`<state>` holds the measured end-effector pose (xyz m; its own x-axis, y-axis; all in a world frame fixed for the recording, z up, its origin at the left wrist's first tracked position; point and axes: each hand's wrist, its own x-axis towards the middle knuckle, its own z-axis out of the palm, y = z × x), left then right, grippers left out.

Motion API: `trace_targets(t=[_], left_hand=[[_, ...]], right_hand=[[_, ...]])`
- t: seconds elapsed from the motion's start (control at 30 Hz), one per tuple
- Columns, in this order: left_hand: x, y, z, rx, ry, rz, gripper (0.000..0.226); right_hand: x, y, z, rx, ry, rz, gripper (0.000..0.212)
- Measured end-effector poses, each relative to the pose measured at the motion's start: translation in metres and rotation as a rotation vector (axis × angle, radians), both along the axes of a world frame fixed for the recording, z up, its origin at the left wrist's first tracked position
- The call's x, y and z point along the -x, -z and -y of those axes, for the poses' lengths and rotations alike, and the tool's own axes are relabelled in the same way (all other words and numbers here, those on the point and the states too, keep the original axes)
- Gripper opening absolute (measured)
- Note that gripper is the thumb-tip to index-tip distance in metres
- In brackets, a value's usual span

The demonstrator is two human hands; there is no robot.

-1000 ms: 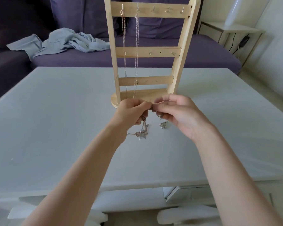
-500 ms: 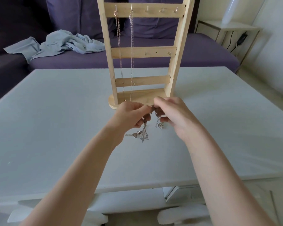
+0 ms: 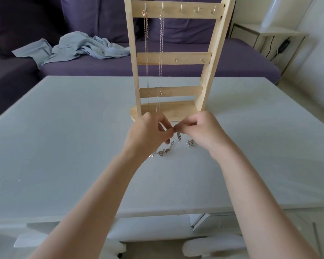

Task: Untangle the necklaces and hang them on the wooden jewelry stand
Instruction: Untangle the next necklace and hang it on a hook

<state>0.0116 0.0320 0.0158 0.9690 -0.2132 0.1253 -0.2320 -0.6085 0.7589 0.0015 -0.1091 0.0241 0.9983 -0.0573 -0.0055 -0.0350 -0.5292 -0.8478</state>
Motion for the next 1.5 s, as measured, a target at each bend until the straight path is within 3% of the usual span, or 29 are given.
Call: trace_targets(t=[0.07, 0.23, 0.33, 0.47, 0.57, 0.63, 0.7, 0.8, 0.87, 1.07, 1.2, 1.3, 1.5], left_hand=[[0.001, 0.001, 0.002, 0.053, -0.014, -0.046, 0.017], [0.003, -0.011, -0.003, 0.61, -0.035, -0.467, 0.011], [0.004, -0.016, -0.005, 0.86, 0.002, -0.635, 0.005], [0.004, -0.02, -0.004, 0.981, -0.015, -0.722, 0.004], [0.003, -0.02, -0.006, 1.013, -0.035, -0.769, 0.005], [0.003, -0.019, -0.006, 0.976, -0.028, -0.75, 0.007], [0.005, -0.018, -0.006, 0.812, 0.006, -0.66, 0.008], [0.008, -0.016, -0.002, 0.481, 0.008, -0.515, 0.007], [0.008, -0.014, 0.0, 0.41, -0.019, -0.476, 0.006], [0.008, -0.016, -0.002, 0.394, -0.013, -0.327, 0.005], [0.009, -0.016, 0.001, 0.344, -0.019, -0.253, 0.007], [0.009, -0.018, -0.001, 0.413, -0.008, -0.368, 0.015], [0.007, -0.022, -0.006, 0.836, 0.04, -0.664, 0.016]], right_hand=[[-0.001, 0.0, -0.002, 0.135, -0.016, 0.095, 0.018], [-0.001, -0.003, -0.008, 0.14, 0.011, 0.307, 0.014], [0.0, -0.007, -0.009, -0.123, -0.011, 0.247, 0.016], [0.002, -0.009, -0.009, -0.453, -0.013, 0.091, 0.019], [0.002, -0.009, -0.01, -0.596, 0.005, 0.006, 0.021], [0.001, -0.009, -0.009, -0.542, 0.018, 0.005, 0.021], [0.001, -0.007, -0.008, -0.428, 0.052, 0.026, 0.021], [0.001, -0.004, -0.006, -0.1, 0.082, 0.097, 0.02], [0.001, -0.004, -0.006, 0.014, 0.063, 0.129, 0.018], [0.002, -0.007, -0.004, -0.008, 0.029, 0.115, 0.019], [0.001, -0.007, -0.005, -0.123, 0.025, 0.097, 0.003], [0.0, -0.008, -0.004, -0.232, 0.015, 0.085, 0.014], [0.002, -0.012, -0.001, -0.477, 0.078, 0.071, 0.015]])
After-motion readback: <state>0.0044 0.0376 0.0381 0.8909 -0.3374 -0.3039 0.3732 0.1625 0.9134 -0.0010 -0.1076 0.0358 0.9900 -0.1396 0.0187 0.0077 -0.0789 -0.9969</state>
